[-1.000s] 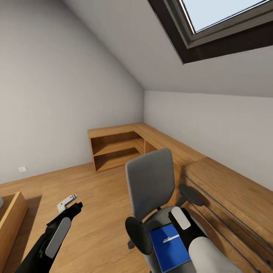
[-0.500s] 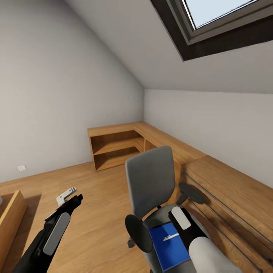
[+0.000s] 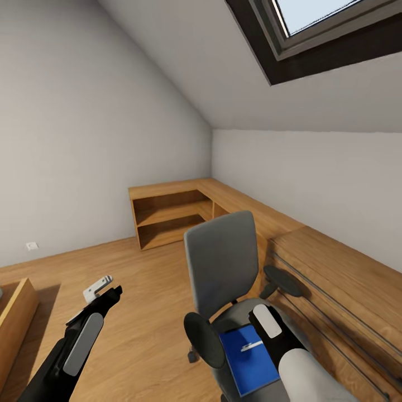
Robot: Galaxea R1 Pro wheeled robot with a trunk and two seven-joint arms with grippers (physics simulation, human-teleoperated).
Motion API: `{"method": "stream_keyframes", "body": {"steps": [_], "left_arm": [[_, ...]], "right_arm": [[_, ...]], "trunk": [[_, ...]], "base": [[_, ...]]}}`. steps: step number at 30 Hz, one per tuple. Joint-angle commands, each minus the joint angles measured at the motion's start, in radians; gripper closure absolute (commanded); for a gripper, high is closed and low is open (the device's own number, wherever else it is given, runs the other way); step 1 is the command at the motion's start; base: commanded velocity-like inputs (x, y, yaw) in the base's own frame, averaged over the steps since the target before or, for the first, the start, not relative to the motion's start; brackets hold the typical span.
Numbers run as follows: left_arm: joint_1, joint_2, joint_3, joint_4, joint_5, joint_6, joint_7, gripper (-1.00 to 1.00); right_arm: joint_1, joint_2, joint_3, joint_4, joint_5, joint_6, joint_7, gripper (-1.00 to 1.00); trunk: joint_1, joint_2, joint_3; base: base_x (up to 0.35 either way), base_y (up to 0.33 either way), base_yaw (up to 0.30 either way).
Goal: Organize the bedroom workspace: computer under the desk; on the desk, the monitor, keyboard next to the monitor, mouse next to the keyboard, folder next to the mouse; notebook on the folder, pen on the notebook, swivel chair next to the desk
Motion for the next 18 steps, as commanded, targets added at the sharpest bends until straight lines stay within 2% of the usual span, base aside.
{"method": "stream_keyframes", "body": {"steps": [1,6,12,14,16,18], "left_arm": [[-0.001,0.0,0.0,-0.002,0.008,0.003,0.006,-1.0],[-0.001,0.0,0.0,-0.002,0.01,0.004,0.006,-1.0],[-0.001,0.001,0.0,-0.002,0.011,0.003,0.006,-1.0],[-0.001,0.001,0.0,-0.002,0.011,0.003,0.006,-1.0],[-0.001,0.001,0.0,-0.002,0.012,0.003,0.006,-1.0],[-0.001,0.001,0.0,-0.002,0.012,0.004,0.006,-1.0]], "right_arm": [[0.0,0.001,-0.005,-0.002,0.004,0.008,-0.005,-1.0],[0.0,0.005,0.001,-0.001,0.007,0.005,-0.028,-1.0],[0.0,0.007,0.041,-0.007,0.007,-0.041,-0.11,-1.0],[0.0,0.012,0.066,-0.008,0.008,-0.075,-0.137,-1.0],[0.0,0.027,0.12,-0.013,0.008,-0.12,-0.168,-1.0],[0.0,0.031,0.149,-0.016,0.008,-0.143,-0.177,-1.0]], "trunk": [[0.004,-0.008,-0.004],[0.023,-0.043,-0.02],[0.046,-0.085,-0.039],[0.054,-0.099,-0.045],[0.061,-0.113,-0.051],[0.069,-0.127,-0.058]], "base": [[0.0,0.0,0.0],[0.0,0.0,0.0],[0.0,0.0,0.0],[0.0,0.0,0.0],[0.0,0.0,0.0],[0.0,0.0,0.0]]}}
